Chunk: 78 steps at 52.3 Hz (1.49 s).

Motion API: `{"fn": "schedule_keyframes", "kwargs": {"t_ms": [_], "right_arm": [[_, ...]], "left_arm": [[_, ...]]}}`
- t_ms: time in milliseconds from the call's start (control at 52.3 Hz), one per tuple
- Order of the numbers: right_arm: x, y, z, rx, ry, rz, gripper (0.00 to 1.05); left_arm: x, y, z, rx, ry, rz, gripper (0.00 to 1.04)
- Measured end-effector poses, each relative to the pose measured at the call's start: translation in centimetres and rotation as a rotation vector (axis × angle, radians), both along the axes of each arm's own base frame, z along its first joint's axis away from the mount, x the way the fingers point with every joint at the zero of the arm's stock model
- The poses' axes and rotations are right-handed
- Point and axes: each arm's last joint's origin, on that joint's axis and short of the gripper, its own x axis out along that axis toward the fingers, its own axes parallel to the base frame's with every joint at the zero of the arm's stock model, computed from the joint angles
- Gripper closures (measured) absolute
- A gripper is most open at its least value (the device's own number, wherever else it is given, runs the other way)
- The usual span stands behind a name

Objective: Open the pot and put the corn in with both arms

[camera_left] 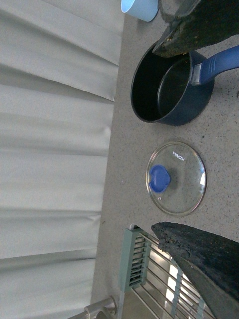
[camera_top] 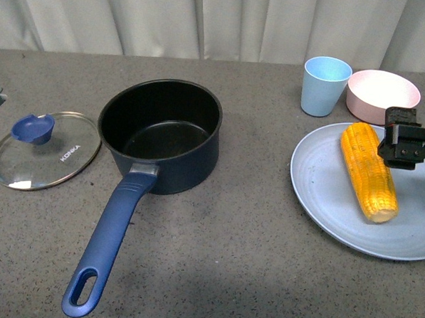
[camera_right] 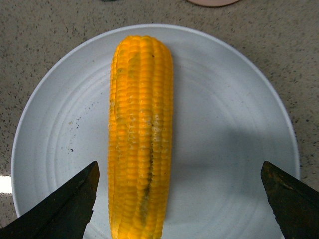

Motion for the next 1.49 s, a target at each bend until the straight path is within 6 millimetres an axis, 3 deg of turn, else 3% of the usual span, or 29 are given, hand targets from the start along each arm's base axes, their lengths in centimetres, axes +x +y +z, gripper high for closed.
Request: {"fn": "schedule_keyframes", "kwargs": {"t_ms": [191, 516, 803, 937, 1071, 1224, 1492], "right_arm": [[1.5, 1.0, -1.7, -0.017, 0.057, 0.011, 0.09], [2.9, 2.1, -2.6, -0.029, 0.07, 0.021, 0.11], [2.9, 2.9, -2.8, -0.016, 0.07, 0.032, 0.69], [3.0, 3.0, -2.8, 0.004, 0.071, 0.038, 0.86], [3.0, 2.9, -2.7, 0.031, 0.073, 0.042, 0.94], [3.2, 2.4, -1.2, 0.159, 0.013, 0.086, 0.97], [4.0, 2.6, 4.3, 0.496, -0.16, 0.202, 0.99]], "left_arm": [[0.0, 0.0, 0.0, 0.0, 0.0, 0.0, 0.07], [0.0, 0.0, 0.0, 0.0, 0.0, 0.0, 0.07], [0.0, 0.0, 0.0, 0.0, 0.0, 0.0, 0.07], [0.0, 0.0, 0.0, 0.0, 0.0, 0.0, 0.07], [0.0, 0.0, 0.0, 0.0, 0.0, 0.0, 0.07], [0.0, 0.0, 0.0, 0.0, 0.0, 0.0, 0.07], [0.0, 0.0, 0.0, 0.0, 0.0, 0.0, 0.07]]}}
